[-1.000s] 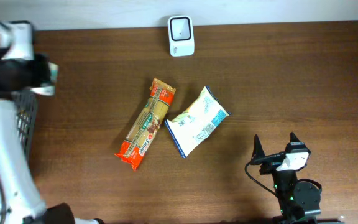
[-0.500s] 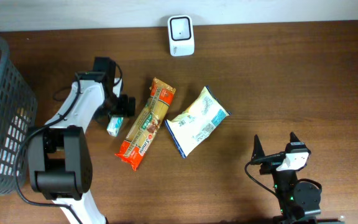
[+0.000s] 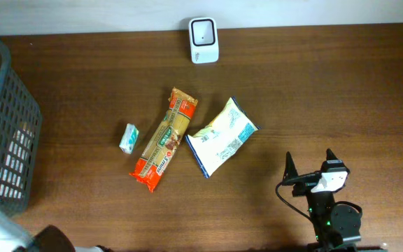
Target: Scan the item barcode
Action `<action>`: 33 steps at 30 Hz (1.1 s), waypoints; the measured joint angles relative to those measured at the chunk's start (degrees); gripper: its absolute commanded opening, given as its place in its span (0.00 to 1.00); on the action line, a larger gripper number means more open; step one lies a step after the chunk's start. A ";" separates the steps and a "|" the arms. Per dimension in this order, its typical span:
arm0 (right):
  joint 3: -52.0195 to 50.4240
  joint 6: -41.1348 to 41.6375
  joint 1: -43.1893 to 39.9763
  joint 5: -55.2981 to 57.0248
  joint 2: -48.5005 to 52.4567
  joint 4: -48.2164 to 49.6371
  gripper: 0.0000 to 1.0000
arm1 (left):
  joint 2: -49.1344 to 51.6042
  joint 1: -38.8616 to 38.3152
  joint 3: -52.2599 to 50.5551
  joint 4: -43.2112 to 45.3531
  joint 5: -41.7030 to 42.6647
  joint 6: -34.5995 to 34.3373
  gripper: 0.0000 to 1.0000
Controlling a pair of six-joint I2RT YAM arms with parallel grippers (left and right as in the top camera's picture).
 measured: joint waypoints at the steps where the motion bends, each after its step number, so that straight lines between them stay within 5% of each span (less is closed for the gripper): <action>1: 0.00 0.02 0.00 0.00 0.00 -0.02 0.99 | 1.51 3.80 -0.11 0.68 3.63 0.72 0.99; 4: 0.00 0.00 0.00 0.00 0.00 -0.02 0.99 | 11.32 14.82 -0.37 2.19 17.62 7.76 0.99; 11: 0.00 -0.02 0.00 -0.02 0.00 -0.02 0.99 | 32.52 16.28 -1.42 -5.20 27.43 28.04 0.98; 22: 0.00 0.02 0.00 0.00 0.00 -0.02 0.99 | 39.98 16.33 -10.29 -4.92 40.89 38.66 0.84; 26: 0.00 0.00 0.00 0.00 0.00 -0.02 0.99 | 39.87 15.98 -12.55 -3.85 43.67 40.35 0.63; 30: 0.00 0.02 0.00 0.00 0.00 -0.02 0.99 | 38.34 14.12 -16.24 -0.87 42.91 40.85 0.04; 33: 0.00 -0.02 0.00 0.00 0.00 -0.02 0.99 | 37.83 12.87 -15.78 -1.14 41.90 39.30 0.00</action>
